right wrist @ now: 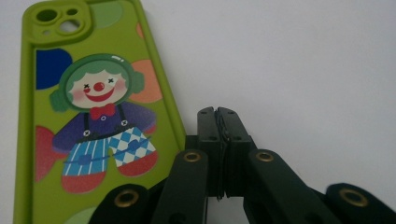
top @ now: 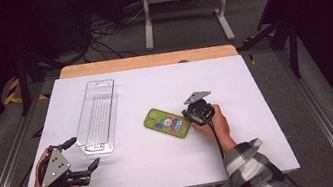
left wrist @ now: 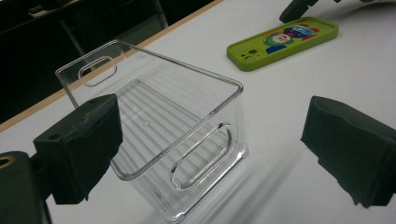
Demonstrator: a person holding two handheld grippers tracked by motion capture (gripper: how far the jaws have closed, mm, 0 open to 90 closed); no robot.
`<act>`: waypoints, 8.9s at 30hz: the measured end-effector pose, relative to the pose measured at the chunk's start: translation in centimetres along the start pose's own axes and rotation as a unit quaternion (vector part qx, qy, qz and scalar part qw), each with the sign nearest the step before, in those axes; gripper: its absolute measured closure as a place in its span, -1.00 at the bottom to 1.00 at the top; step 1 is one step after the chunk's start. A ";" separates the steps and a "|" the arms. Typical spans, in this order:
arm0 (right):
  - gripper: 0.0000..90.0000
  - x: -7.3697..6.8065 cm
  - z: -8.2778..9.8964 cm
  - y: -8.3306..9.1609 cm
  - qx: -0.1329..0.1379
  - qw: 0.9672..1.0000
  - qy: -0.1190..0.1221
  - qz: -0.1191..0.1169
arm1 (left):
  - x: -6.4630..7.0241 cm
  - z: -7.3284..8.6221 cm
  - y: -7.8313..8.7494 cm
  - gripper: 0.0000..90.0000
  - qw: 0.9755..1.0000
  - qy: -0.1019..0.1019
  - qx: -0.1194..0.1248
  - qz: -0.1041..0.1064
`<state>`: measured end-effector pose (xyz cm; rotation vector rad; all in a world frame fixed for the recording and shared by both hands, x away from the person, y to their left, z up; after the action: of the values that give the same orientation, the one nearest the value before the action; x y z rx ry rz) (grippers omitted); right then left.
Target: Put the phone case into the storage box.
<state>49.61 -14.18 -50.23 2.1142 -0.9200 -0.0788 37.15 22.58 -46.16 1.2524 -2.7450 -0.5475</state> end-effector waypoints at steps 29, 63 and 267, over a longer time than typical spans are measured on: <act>0.97 -4.3 0.8 2.4 -0.015 0.998 0.055 -0.036 | 0.1 0.1 0.0 -0.87 1.000 -0.004 -0.008 0.004; 0.92 -7.2 0.1 2.8 -0.009 0.994 0.074 -0.075 | 0.4 0.2 -0.2 -0.85 1.000 0.000 -0.013 0.008; -0.65 -9.1 -12.2 8.3 0.202 0.977 -0.041 0.046 | 8.5 -8.1 -8.6 -0.57 0.988 0.075 0.009 0.135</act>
<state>42.34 -3.80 -38.44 2.4502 -1.1614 0.0761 39.37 8.69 -42.24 0.8625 -2.7335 -0.3863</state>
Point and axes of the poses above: each handheld gripper's, and its own axes: y roughly backward along the jaws, z roughly out of its underside, x roughly to its right, the point moved 7 cm from there along -y, roughly forward along the jaws, and after that the axes turned 12 degrees about y, right-handed, at the moved point
